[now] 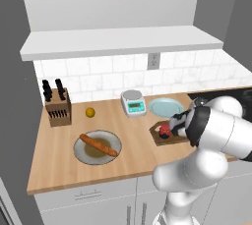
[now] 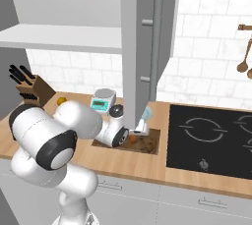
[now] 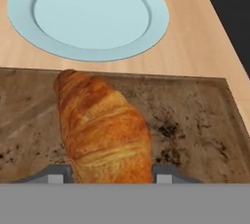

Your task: From the different types of pastries on the counter, select a croissant and place it on the cutting board. Then retrieve a jar of jam from the cabinet and place it alongside the croissant on the cutting board.

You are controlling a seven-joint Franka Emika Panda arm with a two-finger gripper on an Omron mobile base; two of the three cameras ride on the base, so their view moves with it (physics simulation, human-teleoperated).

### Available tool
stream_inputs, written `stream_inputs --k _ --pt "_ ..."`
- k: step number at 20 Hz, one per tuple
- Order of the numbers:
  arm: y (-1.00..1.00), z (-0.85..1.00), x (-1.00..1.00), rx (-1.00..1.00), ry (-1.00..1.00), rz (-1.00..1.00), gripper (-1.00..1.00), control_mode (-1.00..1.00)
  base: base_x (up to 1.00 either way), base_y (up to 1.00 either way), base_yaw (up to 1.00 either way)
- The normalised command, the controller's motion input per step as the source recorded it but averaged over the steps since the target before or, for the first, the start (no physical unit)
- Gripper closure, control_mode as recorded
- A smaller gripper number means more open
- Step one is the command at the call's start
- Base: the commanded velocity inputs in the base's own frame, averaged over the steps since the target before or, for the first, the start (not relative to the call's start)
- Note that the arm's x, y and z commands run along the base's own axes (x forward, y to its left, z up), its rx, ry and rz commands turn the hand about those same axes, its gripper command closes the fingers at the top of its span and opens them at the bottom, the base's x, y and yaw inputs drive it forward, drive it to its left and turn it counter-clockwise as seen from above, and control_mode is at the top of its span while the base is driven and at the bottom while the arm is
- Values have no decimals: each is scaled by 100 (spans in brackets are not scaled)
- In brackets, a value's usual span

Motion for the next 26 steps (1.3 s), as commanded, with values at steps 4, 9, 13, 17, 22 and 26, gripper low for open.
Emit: stream_inputs --k 4,9,13,17,22,26 --pt "-23 0 0 0 0 0 100 -100 0 0 0" --pt "-8 -3 -1 0 0 0 -100 -100 0 0 0" --pt "0 9 -14 4 -2 -1 -100 -100 0 0 0" --pt "0 46 -29 15 -1 -3 -100 -100 0 0 0" --pt "1 66 -20 10 -2 -4 -100 -100 0 0 0" --pt "38 26 -38 2 -1 -7 -100 -100 0 0 0"
